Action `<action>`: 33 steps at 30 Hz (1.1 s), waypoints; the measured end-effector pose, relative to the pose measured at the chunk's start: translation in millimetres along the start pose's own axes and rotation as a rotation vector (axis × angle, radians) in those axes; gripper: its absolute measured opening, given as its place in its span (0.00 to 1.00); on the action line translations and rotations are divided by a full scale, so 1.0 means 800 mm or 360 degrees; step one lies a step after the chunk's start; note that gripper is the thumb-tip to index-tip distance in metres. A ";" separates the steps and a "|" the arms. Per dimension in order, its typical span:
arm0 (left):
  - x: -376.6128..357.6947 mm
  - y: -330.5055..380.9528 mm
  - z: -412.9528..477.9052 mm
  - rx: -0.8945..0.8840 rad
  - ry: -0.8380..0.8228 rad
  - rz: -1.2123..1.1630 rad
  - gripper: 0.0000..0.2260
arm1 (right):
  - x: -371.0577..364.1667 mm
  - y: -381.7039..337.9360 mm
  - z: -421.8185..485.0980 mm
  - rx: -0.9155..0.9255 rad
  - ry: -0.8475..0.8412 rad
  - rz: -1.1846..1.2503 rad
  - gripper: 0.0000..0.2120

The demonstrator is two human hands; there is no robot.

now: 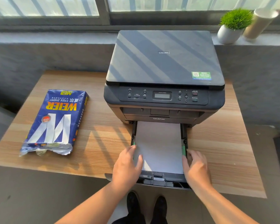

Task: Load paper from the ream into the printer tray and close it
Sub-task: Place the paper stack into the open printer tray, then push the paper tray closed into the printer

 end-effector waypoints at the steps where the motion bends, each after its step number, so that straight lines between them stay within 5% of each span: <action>1: 0.006 0.004 -0.018 -0.0362 0.0051 0.0097 0.16 | 0.008 -0.010 -0.022 0.0328 0.0051 -0.0094 0.06; 3: 0.005 0.005 -0.063 -0.0925 -0.0005 0.0183 0.09 | 0.015 -0.028 -0.077 0.0878 0.0017 -0.0247 0.07; 6: -0.025 -0.013 -0.113 -0.1153 -0.0183 0.0306 0.05 | -0.008 -0.027 -0.132 0.1185 -0.0116 -0.0422 0.09; 11: -0.048 -0.026 -0.116 -0.0900 -0.0325 0.0423 0.12 | -0.035 -0.020 -0.126 0.1064 -0.0140 -0.0587 0.10; 21: -0.040 -0.013 -0.057 -0.0835 -0.0507 0.0570 0.15 | -0.022 -0.046 -0.077 0.0925 -0.0449 -0.0740 0.13; 26: -0.029 0.010 0.029 -0.0777 -0.0410 0.0609 0.18 | -0.016 -0.083 0.005 0.0705 -0.0487 -0.0792 0.12; 33: -0.013 0.044 0.122 -0.0352 -0.0502 0.0444 0.29 | -0.012 -0.131 0.112 0.0400 -0.0614 -0.0764 0.28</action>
Point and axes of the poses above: each hand's wrist, its own z-axis towards the middle knuckle, its own x-axis out of the back of the hand, y = z × x, the point moved 2 cm from there along z, towards the middle knuckle, and after that the axes turned 6 degrees about -y, right-handed, at the moved point
